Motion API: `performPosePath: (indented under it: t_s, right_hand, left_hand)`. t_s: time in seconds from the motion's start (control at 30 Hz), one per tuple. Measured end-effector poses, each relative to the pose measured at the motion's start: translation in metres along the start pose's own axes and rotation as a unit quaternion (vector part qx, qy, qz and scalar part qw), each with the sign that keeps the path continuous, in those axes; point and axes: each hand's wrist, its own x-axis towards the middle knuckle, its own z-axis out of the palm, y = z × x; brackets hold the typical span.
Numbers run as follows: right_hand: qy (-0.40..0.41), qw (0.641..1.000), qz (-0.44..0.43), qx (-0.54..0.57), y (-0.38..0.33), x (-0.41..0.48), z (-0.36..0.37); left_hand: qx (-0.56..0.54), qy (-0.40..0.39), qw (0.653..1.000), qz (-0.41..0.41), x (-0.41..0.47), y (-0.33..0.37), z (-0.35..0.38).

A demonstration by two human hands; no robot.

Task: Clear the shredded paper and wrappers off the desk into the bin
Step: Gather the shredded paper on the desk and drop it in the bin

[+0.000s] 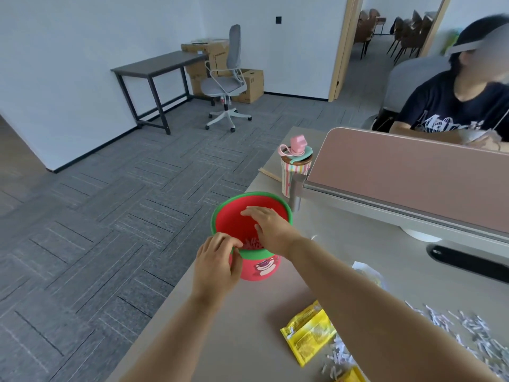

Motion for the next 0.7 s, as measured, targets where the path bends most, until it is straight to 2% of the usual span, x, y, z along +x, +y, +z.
performPosePath:
  t_s: [0.1, 0.17, 0.37, 0.57, 0.63, 0.7]
  right_hand:
    - [-0.080, 0.995, 0.038, -0.046, -0.004, 0.013, 0.004]
    - [-0.079, 0.995, 0.049, -0.021, -0.002, 0.013, 0.008]
    - [0.071, 0.997, 0.040, 0.017, 0.006, 0.001, 0.016]
    - [0.200, 0.978, -0.051, 0.007, 0.021, -0.016, 0.013]
    - [0.262, 0.964, -0.034, 0.018, 0.039, -0.030, 0.012]
    - [0.295, 0.955, 0.018, 0.023, 0.067, -0.046, 0.013]
  left_hand:
    - [0.013, -0.005, 1.000, -0.018, -0.006, 0.001, -0.003]
    - [0.017, -0.008, 1.000, -0.022, -0.009, -0.001, -0.006]
    - [0.034, -0.017, 0.999, -0.011, -0.017, -0.006, -0.005]
    - [0.032, -0.045, 0.998, 0.011, -0.033, -0.003, 0.022]
    - [0.034, -0.071, 0.997, 0.025, -0.044, 0.001, 0.042]
    - [0.019, -0.111, 0.993, 0.040, -0.057, 0.006, 0.069]
